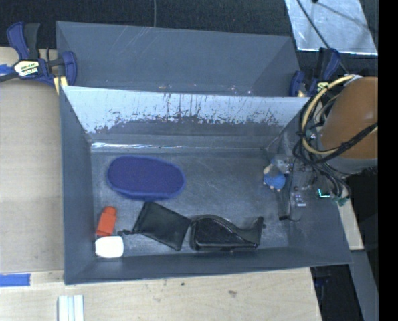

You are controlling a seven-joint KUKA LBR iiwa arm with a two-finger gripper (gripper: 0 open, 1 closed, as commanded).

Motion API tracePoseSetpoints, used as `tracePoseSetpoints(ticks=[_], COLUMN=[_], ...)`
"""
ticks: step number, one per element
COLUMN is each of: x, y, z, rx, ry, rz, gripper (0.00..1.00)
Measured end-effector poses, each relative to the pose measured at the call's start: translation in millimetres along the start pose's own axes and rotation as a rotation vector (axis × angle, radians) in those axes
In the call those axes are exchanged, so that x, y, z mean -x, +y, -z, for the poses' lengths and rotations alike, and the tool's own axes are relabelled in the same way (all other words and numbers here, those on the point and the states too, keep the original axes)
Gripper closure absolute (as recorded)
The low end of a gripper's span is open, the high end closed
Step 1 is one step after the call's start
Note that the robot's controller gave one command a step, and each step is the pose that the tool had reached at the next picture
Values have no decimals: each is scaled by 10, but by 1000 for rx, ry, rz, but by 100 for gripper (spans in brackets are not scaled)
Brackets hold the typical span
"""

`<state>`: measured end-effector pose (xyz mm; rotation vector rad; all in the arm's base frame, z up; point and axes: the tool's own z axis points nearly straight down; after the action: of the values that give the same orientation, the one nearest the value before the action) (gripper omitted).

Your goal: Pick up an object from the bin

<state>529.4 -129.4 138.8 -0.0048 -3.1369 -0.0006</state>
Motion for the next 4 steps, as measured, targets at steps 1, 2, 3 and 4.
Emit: tracePoseSetpoints(ticks=[1,2,3,4], x=[-423,-411,-430,611], y=[809,806,880,190], z=[-681,-676,-686,-672], rx=[-5,-5,-5,-4], ry=[-16,-19,-10,-16], rz=[380,380,101,-25], gripper=[0,0,0,0])
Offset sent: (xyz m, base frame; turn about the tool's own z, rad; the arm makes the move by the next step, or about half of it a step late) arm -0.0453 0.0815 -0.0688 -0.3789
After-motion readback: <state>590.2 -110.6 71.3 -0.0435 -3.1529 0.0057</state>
